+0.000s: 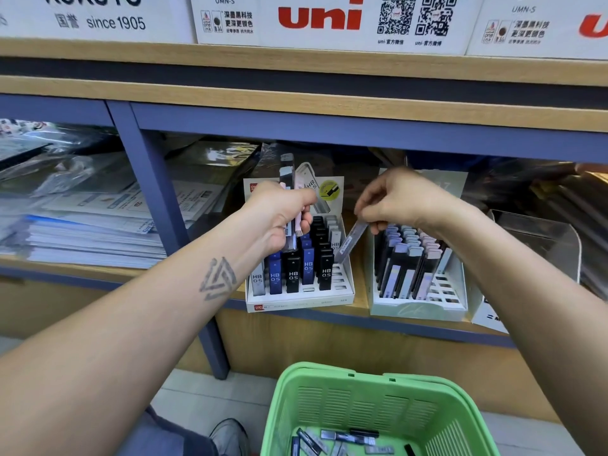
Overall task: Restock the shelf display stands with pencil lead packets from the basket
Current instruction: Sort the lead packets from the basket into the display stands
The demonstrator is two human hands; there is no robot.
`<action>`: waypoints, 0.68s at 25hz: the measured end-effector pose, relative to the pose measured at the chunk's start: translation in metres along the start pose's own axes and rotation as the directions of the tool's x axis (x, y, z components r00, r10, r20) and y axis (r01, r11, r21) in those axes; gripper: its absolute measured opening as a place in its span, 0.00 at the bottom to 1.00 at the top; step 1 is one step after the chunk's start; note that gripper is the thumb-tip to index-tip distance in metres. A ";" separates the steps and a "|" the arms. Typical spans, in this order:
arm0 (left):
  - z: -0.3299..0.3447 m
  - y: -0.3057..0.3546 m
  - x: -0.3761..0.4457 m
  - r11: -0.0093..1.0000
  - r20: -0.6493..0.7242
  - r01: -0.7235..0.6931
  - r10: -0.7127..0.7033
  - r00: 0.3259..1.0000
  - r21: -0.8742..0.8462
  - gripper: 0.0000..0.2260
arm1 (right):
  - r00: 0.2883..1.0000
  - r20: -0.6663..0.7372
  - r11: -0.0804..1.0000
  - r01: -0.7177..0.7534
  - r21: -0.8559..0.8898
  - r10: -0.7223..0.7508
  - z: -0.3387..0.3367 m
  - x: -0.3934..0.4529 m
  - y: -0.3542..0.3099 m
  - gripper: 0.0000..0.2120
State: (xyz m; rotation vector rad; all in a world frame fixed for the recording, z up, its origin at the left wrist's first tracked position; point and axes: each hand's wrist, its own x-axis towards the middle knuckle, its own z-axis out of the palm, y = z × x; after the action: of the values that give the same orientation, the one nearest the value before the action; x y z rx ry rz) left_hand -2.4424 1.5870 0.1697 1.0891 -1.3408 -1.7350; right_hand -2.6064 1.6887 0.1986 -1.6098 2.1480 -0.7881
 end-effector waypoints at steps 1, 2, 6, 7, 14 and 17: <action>0.001 0.000 0.000 1.000 0.002 -0.003 0.003 1.000 0.004 0.08 | 1.000 0.028 0.997 0.010 -0.083 -0.007 -0.002 0.000 -0.002 0.01; 0.001 0.000 0.001 1.000 0.003 -0.005 0.005 1.000 0.009 0.07 | 0.998 0.054 0.986 0.020 -0.166 -0.012 -0.002 0.002 -0.004 0.01; 0.003 -0.001 -0.002 1.000 0.014 -0.007 0.007 1.000 0.011 0.06 | 1.000 -0.004 0.962 0.006 -0.272 -0.008 0.020 0.015 0.001 0.04; 0.004 -0.001 -0.003 1.000 0.017 -0.006 0.006 1.000 0.013 0.06 | 0.999 -0.043 0.964 0.020 -0.265 -0.032 0.028 0.018 0.004 0.04; 0.003 -0.001 -0.004 0.999 0.025 -0.014 0.013 1.000 0.032 0.08 | 0.986 -0.136 0.984 0.070 -0.164 -0.093 0.054 0.031 0.016 0.05; 0.002 0.000 -0.005 0.999 0.031 -0.013 0.012 0.999 0.034 0.07 | 0.989 -0.114 0.981 0.069 -0.183 -0.091 0.063 0.032 0.023 0.07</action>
State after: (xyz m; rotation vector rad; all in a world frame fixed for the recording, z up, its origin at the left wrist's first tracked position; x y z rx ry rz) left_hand -2.4427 1.5922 0.1709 1.0747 -1.3980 -1.7322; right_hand -2.5971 1.6485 0.1371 -1.7906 2.3098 -0.7537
